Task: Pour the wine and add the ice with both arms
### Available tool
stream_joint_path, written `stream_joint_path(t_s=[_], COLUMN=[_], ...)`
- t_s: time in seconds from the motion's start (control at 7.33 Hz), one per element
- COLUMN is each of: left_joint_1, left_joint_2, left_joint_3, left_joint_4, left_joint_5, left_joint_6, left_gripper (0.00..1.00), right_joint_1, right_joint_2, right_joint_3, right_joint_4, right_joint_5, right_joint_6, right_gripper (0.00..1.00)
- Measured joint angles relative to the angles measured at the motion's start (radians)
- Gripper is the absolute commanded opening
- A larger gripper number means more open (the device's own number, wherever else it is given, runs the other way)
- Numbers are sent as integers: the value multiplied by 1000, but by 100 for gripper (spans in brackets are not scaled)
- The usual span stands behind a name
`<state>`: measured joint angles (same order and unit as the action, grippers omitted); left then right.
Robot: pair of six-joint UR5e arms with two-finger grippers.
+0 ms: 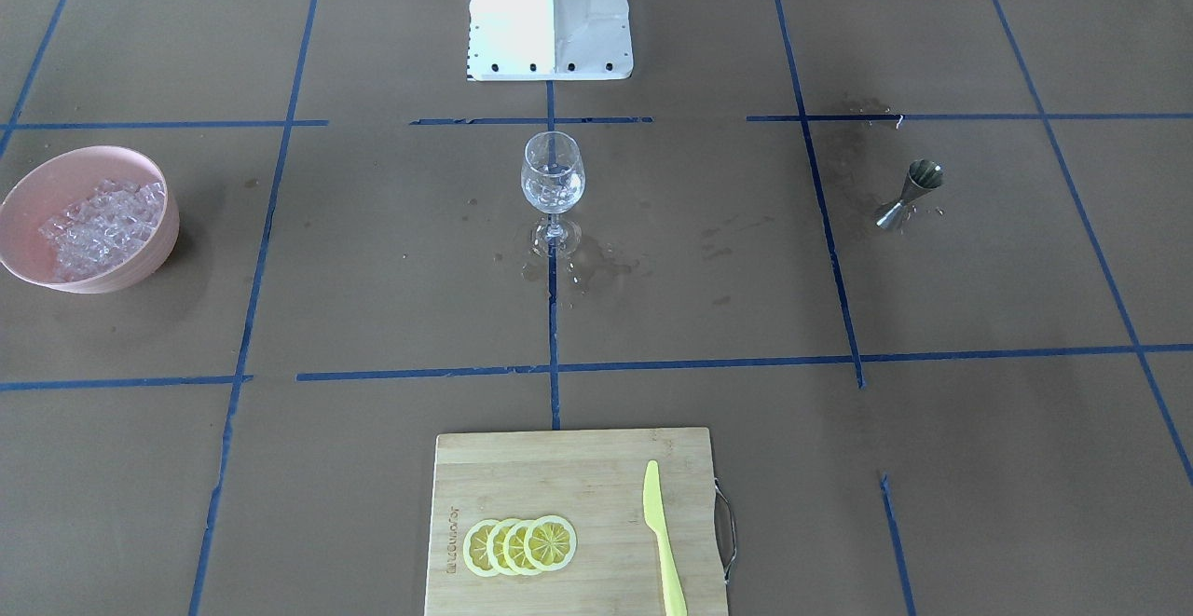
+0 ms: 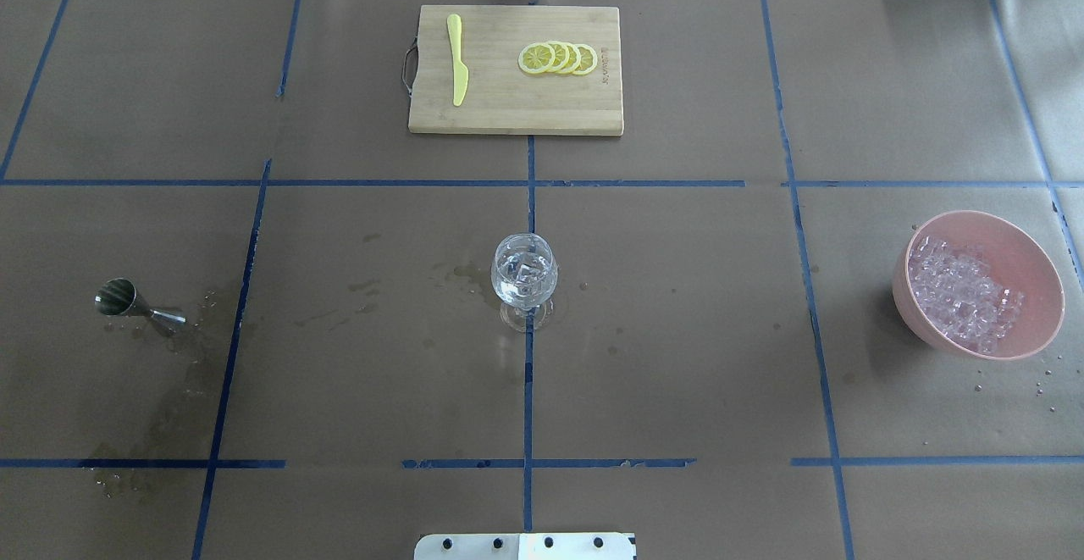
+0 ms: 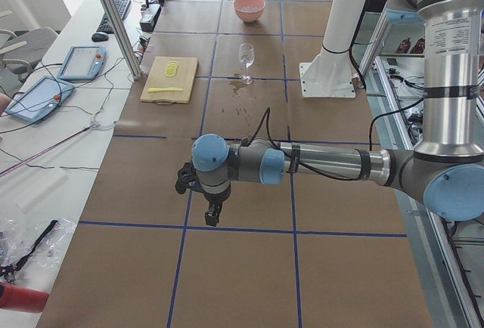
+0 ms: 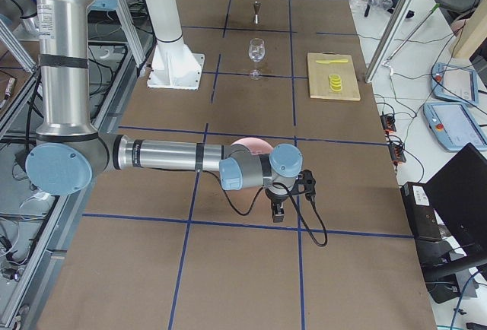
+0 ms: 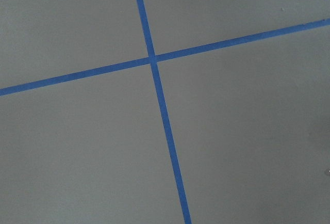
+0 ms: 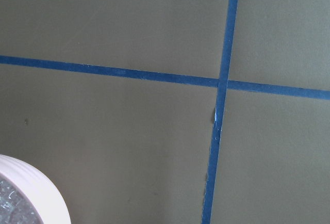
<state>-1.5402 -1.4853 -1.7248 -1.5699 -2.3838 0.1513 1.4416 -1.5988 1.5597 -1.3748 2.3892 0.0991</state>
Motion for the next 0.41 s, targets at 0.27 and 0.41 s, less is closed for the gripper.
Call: stream_joint_path(t_s=[0.27,0.41], left_joint_1=[1,1], left_joint_2=[-1,-2], left_joint_3=[-1,-3], left_joint_4=[-1,1], left_joint_5=[0,-1], left_joint_6=[0,0], left_gripper=[100,100], right_joint_1=[11,14], right_joint_2=[-7,-14], right_joint_3=[20,25], right_joint_4=[0,1], right_joint_5=[-6,-6], right_joint_6=[-1,-1], right_gripper=[100,100])
